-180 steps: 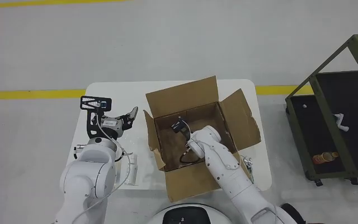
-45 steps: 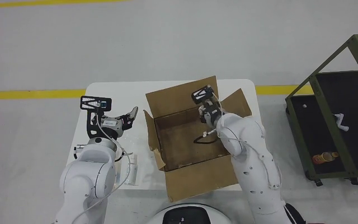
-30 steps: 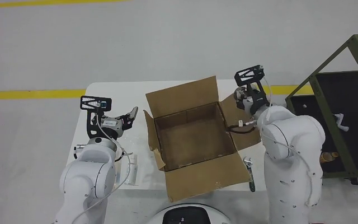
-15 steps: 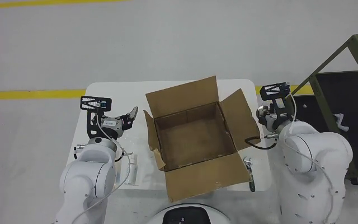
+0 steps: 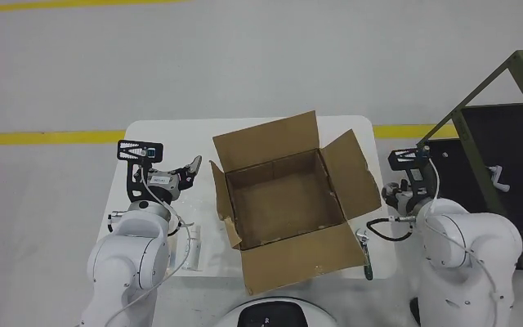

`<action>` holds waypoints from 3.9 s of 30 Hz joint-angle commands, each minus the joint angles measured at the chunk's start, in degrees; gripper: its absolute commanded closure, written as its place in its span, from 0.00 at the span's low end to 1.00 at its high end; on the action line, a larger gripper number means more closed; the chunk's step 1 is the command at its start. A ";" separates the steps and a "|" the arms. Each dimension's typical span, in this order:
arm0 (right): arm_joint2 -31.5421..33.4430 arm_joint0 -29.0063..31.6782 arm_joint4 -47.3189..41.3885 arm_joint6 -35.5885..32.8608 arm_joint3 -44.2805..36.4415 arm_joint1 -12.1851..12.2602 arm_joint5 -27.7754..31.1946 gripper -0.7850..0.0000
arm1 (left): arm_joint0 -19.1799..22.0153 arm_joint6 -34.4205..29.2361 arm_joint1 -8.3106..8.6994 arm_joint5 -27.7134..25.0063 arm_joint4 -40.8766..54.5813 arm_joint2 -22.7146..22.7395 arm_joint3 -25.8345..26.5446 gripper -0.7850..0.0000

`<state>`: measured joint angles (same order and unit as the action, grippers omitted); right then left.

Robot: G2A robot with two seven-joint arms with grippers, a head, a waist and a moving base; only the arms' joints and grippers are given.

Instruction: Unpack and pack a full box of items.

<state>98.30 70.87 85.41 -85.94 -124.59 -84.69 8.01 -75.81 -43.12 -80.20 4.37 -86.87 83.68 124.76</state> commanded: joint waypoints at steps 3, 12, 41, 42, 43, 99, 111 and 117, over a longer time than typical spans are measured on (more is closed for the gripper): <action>1.40 2.75 -0.10 -0.41 -0.88 0.33 -0.29 1.00 | 0.00 0.00 0.00 0.00 0.00 0.00 0.00 0.00; 4.12 7.58 -0.82 0.48 1.27 1.04 0.31 1.00 | 0.00 0.00 0.00 0.00 0.00 0.00 0.00 0.00; 4.44 15.72 -1.37 7.70 12.63 2.91 0.77 1.00 | 0.00 0.00 0.00 0.00 0.00 0.00 0.00 0.00; 4.22 15.70 -1.23 8.35 13.15 2.96 0.70 1.00 | 0.00 0.00 0.00 0.00 0.00 0.00 0.00 0.00; 3.98 15.71 -1.21 8.97 13.68 3.00 0.62 1.00 | 0.00 0.00 0.00 0.00 0.00 0.00 0.00 0.00; 5.51 12.66 -6.88 22.98 13.81 6.03 -3.37 1.00 | 0.00 0.00 0.00 0.00 0.00 0.00 0.00 0.00; 7.41 12.00 -18.87 42.36 13.71 5.82 -6.71 1.00 | 0.00 0.00 0.00 0.00 0.00 0.00 0.00 0.00; 7.41 12.00 -18.87 42.36 13.71 5.82 -6.71 1.00 | 0.00 0.00 0.00 0.00 0.00 0.00 0.00 0.00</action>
<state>105.71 82.87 66.55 -43.58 -110.88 -78.86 1.31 -75.81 -43.12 -80.20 4.37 -86.87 83.68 124.76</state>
